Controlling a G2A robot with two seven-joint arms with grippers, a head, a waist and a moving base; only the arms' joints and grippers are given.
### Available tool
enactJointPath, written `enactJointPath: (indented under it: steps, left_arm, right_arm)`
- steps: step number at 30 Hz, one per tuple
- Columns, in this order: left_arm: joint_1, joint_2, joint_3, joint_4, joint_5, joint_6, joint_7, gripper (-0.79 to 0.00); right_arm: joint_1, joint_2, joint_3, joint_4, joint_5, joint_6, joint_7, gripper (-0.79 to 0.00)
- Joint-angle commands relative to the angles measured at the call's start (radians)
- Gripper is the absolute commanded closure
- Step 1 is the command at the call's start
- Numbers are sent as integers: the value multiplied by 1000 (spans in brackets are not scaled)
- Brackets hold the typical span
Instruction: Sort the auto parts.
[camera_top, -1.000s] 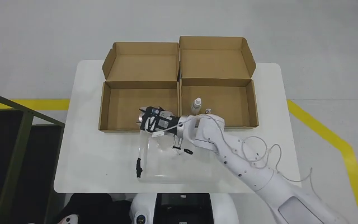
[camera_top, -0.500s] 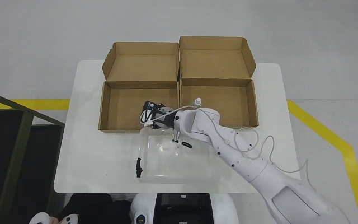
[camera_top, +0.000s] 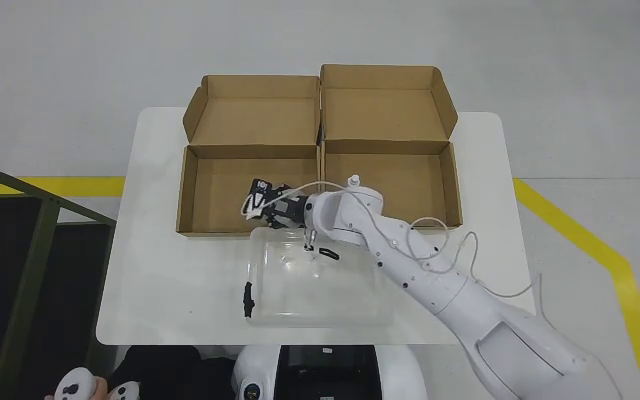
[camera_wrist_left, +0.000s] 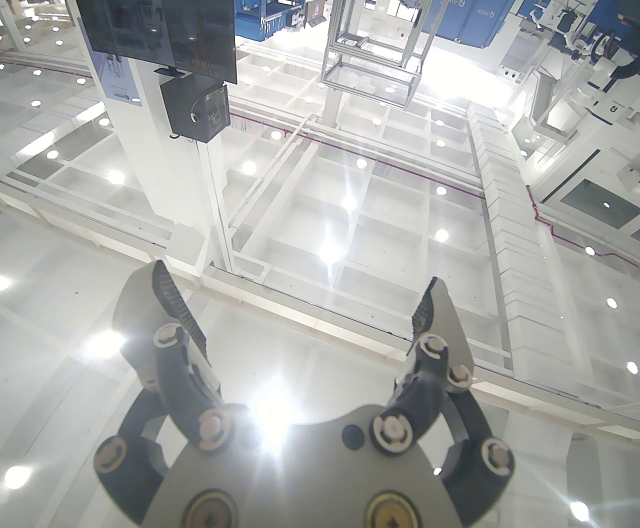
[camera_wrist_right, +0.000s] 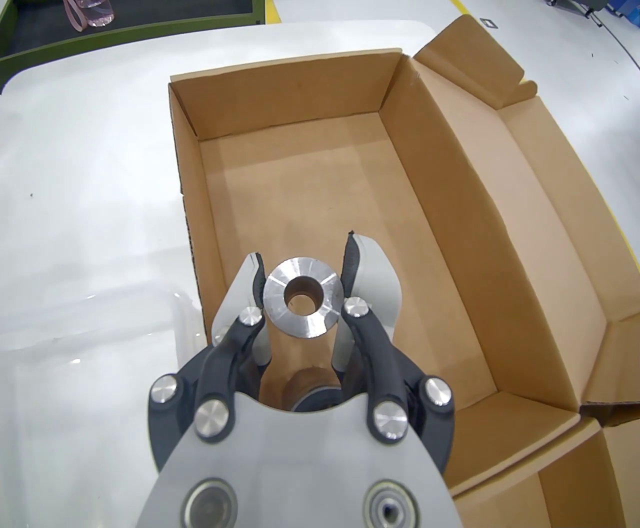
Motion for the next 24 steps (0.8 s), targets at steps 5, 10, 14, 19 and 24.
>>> enactJointPath:
  steps: [5, 10, 14, 19, 24]
  left_arm:
    - [0, 0, 0, 0, 0, 0, 0, -785]
    - [0, 0, 0, 0, 0, 0, 0, -785]
    - [0, 0, 0, 0, 0, 0, 0, -785]
    - [0, 0, 0, 0, 0, 0, 0, -785]
    - [0, 0, 0, 0, 0, 0, 0, -785]
  right_arm:
    - [17, -20, -12, 34, -1, -4, 13, 0]
    - [28, -34, -18, 57, -5, -9, 21, -49]
    - [33, -43, -19, 73, -9, -14, 24, -203]
    - [40, -52, -16, 90, -14, -18, 27, -237]
    - [47, -60, -10, 107, -20, -25, 29, -249]
